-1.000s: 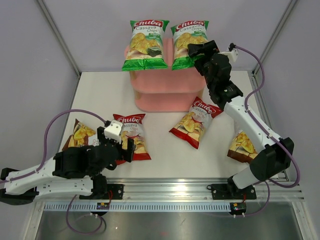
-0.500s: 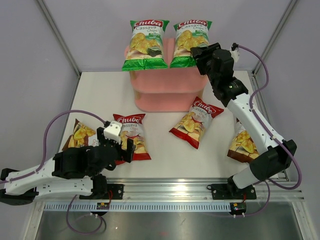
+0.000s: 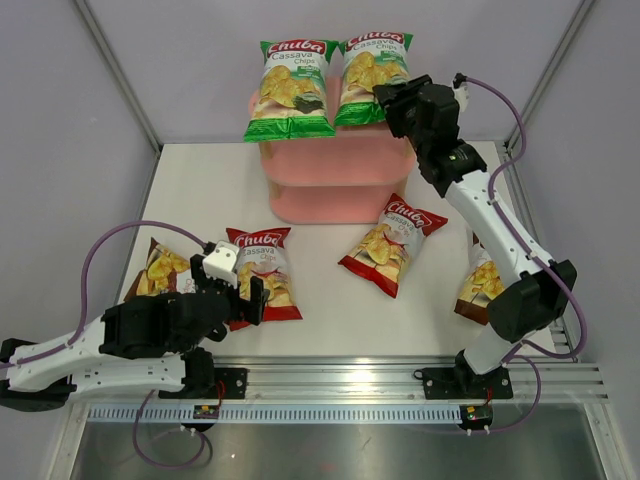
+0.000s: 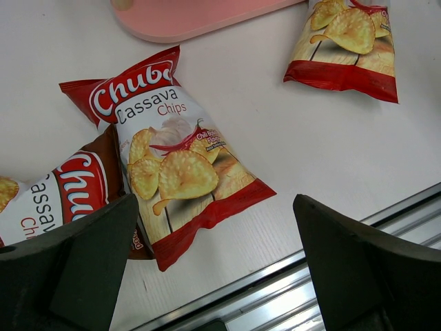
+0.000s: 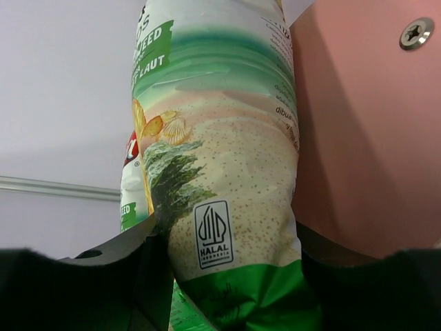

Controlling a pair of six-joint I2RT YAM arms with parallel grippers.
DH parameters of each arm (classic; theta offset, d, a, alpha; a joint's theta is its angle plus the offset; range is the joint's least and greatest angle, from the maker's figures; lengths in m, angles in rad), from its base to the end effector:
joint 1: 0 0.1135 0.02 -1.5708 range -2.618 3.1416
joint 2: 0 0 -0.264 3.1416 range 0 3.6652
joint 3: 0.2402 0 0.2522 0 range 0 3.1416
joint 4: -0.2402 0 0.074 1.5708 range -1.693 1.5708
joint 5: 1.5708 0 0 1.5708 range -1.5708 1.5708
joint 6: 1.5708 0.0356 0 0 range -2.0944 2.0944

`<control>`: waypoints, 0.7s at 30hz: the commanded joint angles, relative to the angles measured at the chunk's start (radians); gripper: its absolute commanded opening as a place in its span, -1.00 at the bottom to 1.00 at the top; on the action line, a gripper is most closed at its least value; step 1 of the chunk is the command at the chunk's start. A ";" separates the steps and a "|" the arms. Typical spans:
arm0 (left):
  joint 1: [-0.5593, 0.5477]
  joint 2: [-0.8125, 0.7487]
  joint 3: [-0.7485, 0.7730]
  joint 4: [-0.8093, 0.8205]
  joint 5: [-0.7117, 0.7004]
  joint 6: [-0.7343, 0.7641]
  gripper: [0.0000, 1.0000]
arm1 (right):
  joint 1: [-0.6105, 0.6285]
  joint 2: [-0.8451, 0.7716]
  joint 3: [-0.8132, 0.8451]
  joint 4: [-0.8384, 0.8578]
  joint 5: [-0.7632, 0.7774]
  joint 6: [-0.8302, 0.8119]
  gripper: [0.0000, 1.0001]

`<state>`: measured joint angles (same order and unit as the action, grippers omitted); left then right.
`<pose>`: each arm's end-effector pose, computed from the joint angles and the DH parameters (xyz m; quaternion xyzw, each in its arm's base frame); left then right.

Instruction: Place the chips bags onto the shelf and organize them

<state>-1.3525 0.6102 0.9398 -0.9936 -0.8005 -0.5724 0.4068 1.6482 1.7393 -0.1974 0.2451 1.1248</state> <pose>0.0453 -0.0860 0.3400 0.1570 0.8306 -0.1308 0.5180 0.3587 0.1451 0.4472 0.3358 0.6623 0.3944 0.5413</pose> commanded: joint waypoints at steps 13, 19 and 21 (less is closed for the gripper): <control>0.004 -0.003 -0.007 0.038 -0.008 0.013 0.98 | -0.052 -0.080 -0.084 -0.030 -0.118 -0.013 0.07; 0.004 -0.003 -0.009 0.036 -0.008 0.009 0.98 | -0.052 -0.125 -0.161 0.012 -0.101 0.026 0.22; 0.004 -0.001 -0.009 0.038 -0.008 0.009 0.98 | -0.052 -0.107 -0.133 -0.010 -0.119 0.023 0.29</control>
<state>-1.3525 0.6102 0.9394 -0.9932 -0.8001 -0.5720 0.3607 1.5482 1.5997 -0.1635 0.1516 1.1473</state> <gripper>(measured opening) 0.988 0.637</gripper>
